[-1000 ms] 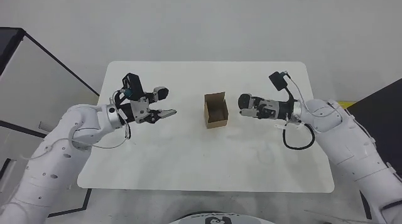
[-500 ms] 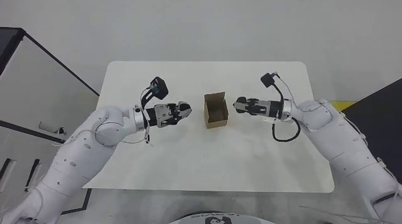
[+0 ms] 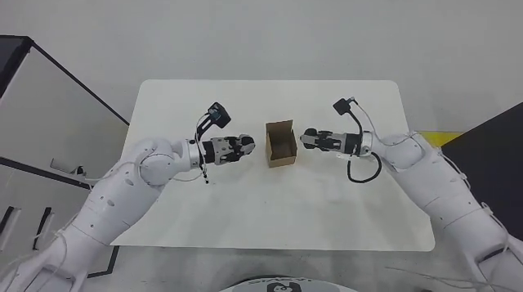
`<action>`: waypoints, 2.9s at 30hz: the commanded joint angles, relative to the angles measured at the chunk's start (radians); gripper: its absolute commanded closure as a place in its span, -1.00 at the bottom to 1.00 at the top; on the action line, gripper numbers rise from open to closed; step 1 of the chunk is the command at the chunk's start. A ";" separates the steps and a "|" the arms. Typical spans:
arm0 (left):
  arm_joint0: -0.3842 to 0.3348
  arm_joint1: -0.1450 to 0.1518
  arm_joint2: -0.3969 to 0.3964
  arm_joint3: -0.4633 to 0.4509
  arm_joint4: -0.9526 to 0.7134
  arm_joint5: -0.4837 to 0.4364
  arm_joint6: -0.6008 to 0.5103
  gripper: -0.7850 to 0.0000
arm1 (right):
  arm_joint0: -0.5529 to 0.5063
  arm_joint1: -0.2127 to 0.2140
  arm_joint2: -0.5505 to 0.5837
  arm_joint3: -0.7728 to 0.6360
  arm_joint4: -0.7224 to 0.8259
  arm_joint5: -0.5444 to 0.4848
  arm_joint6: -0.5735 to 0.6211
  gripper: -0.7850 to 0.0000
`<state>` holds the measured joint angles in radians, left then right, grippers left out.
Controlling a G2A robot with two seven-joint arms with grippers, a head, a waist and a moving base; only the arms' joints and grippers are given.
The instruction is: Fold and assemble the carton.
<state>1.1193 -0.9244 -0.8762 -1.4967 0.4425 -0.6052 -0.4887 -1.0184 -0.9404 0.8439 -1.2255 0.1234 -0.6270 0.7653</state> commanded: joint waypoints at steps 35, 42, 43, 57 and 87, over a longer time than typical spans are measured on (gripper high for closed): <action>-0.135 -0.138 0.143 0.253 -0.068 -0.007 0.101 1.00 | 0.086 -0.124 -0.116 0.197 -0.024 -0.041 -0.074 1.00; -0.137 -0.147 0.139 0.260 -0.066 -0.017 0.090 1.00 | 0.090 -0.135 -0.118 0.201 -0.041 -0.024 -0.067 1.00; -0.138 -0.149 0.138 0.262 -0.067 -0.018 0.090 1.00 | 0.090 -0.136 -0.118 0.202 -0.043 -0.020 -0.065 1.00; -0.155 -0.171 0.135 0.300 -0.063 -0.045 0.084 1.00 | 0.092 -0.157 -0.119 0.215 -0.038 -0.002 -0.031 1.00; -0.150 -0.196 0.103 0.335 -0.041 -0.058 0.064 1.00 | 0.107 -0.191 -0.109 0.235 -0.100 -0.004 -0.032 1.00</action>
<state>0.9675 -1.1208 -0.7693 -1.1635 0.3993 -0.6626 -0.4258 -0.9113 -1.1306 0.7332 -0.9905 0.0223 -0.6300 0.7323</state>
